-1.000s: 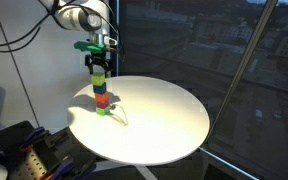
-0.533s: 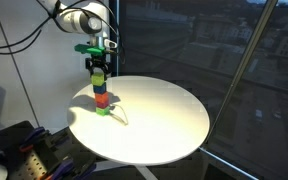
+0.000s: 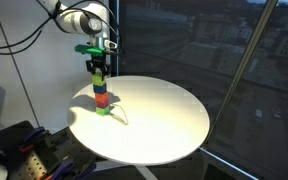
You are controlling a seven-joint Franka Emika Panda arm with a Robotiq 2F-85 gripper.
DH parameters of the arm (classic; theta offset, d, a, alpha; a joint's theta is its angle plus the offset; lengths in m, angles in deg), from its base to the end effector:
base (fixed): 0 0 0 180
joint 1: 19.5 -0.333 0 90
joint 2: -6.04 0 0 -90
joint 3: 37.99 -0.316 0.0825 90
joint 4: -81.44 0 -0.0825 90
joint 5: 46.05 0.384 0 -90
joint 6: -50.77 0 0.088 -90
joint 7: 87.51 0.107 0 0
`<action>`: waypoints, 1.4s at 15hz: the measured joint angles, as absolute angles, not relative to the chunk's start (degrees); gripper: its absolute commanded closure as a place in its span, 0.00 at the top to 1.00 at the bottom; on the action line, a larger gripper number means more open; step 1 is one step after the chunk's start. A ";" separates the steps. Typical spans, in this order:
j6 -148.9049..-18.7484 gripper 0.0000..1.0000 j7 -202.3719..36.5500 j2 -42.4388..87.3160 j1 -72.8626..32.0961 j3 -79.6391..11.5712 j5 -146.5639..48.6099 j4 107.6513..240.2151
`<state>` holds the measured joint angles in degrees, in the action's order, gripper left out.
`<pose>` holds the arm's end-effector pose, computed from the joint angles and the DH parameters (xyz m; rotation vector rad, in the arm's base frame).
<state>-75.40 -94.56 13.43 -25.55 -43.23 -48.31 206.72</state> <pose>0.5260 0.1034 0.3202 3.0676 0.5346 -0.1745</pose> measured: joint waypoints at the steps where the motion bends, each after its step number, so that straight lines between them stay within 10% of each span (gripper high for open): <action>1: -75.40 0.25 -94.56 13.42 -25.55 -43.24 -48.31 206.61; 21: -74.65 0.24 -89.75 11.88 -22.18 -39.77 -48.31 199.97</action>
